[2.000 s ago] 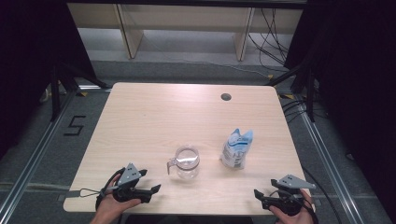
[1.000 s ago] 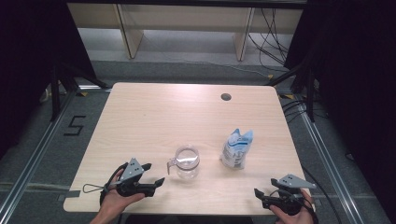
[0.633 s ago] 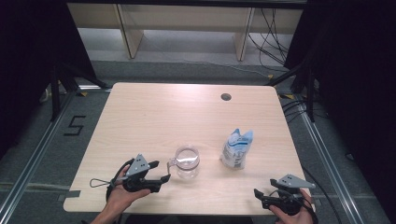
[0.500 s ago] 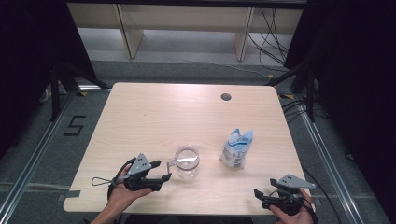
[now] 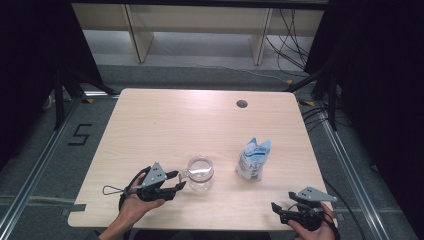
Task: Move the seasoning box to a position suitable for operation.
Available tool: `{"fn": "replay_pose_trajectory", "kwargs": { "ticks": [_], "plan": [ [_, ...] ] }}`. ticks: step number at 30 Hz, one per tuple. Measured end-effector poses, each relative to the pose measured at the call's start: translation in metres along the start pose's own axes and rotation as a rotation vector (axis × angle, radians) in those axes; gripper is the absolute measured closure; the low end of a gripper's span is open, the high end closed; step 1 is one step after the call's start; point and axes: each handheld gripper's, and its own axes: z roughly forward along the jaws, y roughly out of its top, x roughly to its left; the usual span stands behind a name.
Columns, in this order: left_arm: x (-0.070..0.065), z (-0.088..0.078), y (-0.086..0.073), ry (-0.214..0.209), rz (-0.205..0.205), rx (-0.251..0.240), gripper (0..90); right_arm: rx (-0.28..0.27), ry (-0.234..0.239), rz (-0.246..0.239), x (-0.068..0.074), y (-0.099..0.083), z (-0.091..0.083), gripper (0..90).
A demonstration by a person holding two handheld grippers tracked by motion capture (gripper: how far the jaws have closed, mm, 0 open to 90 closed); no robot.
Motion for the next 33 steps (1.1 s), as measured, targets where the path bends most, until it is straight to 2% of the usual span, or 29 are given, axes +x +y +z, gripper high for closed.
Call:
{"fn": "replay_pose_trajectory", "kwargs": {
  "ticks": [1, 2, 3, 4, 5, 6, 7, 13, 14, 19, 24, 29, 31, 32, 33],
  "plan": [
    [0.0, 0.0, 0.0, 0.0, 0.0, 0.0, 53.6, 0.0, 0.0, 0.0, 0.0, 0.0, 0.0, 23.2],
    [0.0001, 0.0002, 0.0008, 0.004, 0.017, 0.003, 55.2, -0.01, 0.001, -0.02, -0.0016, 0.0001, 0.0011, 23.3],
    [0.0004, 0.0006, 0.0012, 0.004, 0.028, 0.005, 55.2, -0.01, 0.001, -0.02, -0.0016, 0.0001, 0.0011, 23.3],
    [0.0, 0.0016, 0.0017, -0.006, 0.03, -0.002, 56.4, -0.01, 0.0, -0.02, -0.0015, 0.0001, 0.0011, 23.3],
    [-0.001, 0.0017, 0.0018, 0.001, 0.022, -0.002, 57.4, -0.01, 0.001, -0.018, -0.0013, 0.0001, 0.001, 23.4],
    [-0.0005, 0.0022, 0.0025, -0.001, 0.036, -0.004, 57.5, -0.005, 0.0, -0.002, 0.0001, -0.0001, 0.0006, 23.4],
    [0.0, 0.0028, 0.0028, -0.011, 0.043, -0.001, 57.8, -0.007, -0.008, -0.009, -0.0001, -0.0001, 0.0006, 23.5],
    [-0.0009, 0.004, 0.0042, -0.004, 0.068, 0.005, 64.2, -0.007, -0.007, -0.012, -0.0002, -0.0002, 0.001, 23.6],
    [-0.0012, 0.0046, 0.0043, -0.009, 0.067, 0.0, 65.9, -0.011, -0.013, -0.034, -0.0013, 0.0002, 0.0007, 23.6],
    [-0.0001, 0.0049, 0.0053, -0.004, 0.085, 0.001, 71.5, -0.012, 0.0, -0.032, -0.001, -0.0001, 0.0016, 23.7],
    [0.0008, 0.0051, 0.0059, -0.015, 0.105, 0.0, 72.1, -0.004, 0.008, -0.022, -0.0005, -0.0002, 0.0019, 23.8],
    [0.0021, 0.0054, 0.0063, -0.024, 0.095, 0.005, 72.4, -0.006, 0.003, -0.031, -0.0009, -0.0001, 0.002, 23.9],
    [0.0036, 0.0058, 0.007, -0.031, 0.109, 0.005, 72.4, -0.003, 0.008, -0.026, -0.0007, -0.0001, 0.0021, 24.0],
    [0.0038, 0.0062, 0.0072, -0.032, 0.107, 0.004, 72.4, 0.004, 0.007, 0.0, 0.0018, -0.0003, 0.0015, 24.1],
    [0.0042, 0.0064, 0.0075, -0.032, 0.109, 0.007, 72.4, 0.004, 0.007, 0.0, 0.0018, -0.0003, 0.0015, 24.1]
  ]
}}
